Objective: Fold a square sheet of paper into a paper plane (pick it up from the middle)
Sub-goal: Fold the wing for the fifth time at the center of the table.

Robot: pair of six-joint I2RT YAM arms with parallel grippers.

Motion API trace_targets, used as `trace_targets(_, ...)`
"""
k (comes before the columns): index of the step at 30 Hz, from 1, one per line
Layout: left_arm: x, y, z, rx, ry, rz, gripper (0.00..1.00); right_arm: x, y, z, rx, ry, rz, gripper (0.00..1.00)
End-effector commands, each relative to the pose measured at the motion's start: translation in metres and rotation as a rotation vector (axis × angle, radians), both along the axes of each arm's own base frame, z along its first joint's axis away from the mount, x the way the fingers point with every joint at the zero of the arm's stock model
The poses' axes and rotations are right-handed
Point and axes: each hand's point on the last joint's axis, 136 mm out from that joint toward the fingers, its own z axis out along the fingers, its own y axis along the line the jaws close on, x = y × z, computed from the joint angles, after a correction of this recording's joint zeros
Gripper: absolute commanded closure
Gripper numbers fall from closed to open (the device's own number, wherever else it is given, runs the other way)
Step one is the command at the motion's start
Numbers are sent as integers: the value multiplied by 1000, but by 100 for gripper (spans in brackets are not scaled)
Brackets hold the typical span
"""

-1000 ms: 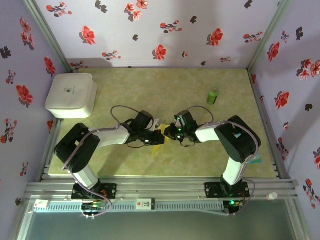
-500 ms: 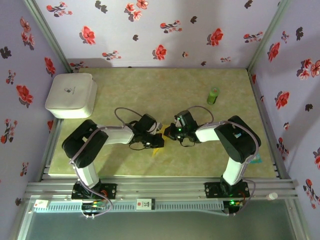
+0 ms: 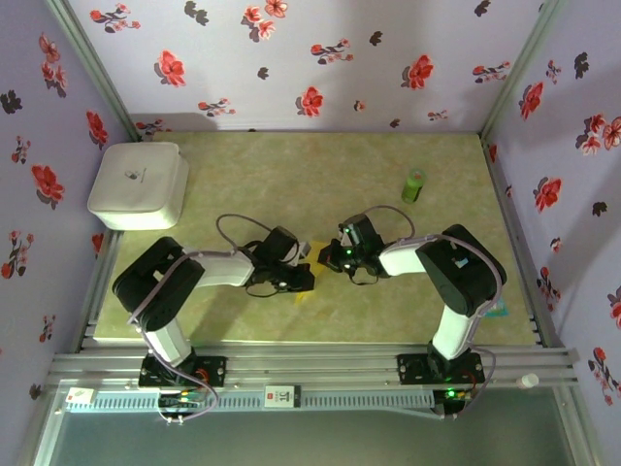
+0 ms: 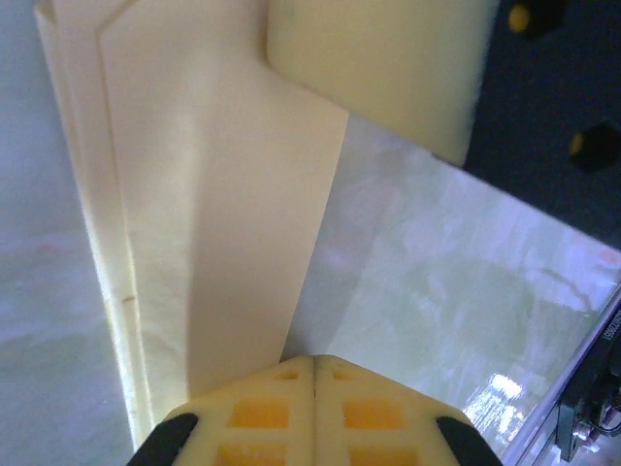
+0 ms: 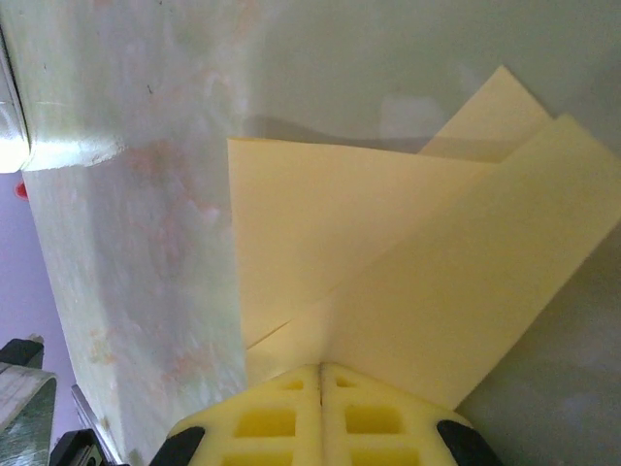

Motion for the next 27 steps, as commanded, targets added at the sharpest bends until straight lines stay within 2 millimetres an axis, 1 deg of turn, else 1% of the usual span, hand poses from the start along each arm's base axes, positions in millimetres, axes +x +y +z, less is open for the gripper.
trace_targets(1, -28, 27, -19, 107, 84, -6, 100, -14, -23, -45, -147, 88, -26, 100)
trace_targets(8, -47, 49, -25, 154, 108, -14, 100, -15, -24, -46, -152, 90, -24, 100)
trace_targets(17, -66, 75, -31, 220, 124, -24, 100, -14, -24, -46, -154, 91, -23, 100)
trace_targets(23, -73, 82, -28, 233, 121, -45, 100, -14, -24, -47, -158, 94, -25, 100)
trace_targets(27, -75, 85, -25, 238, 110, -48, 100, -15, -24, -47, -159, 94, -23, 100)
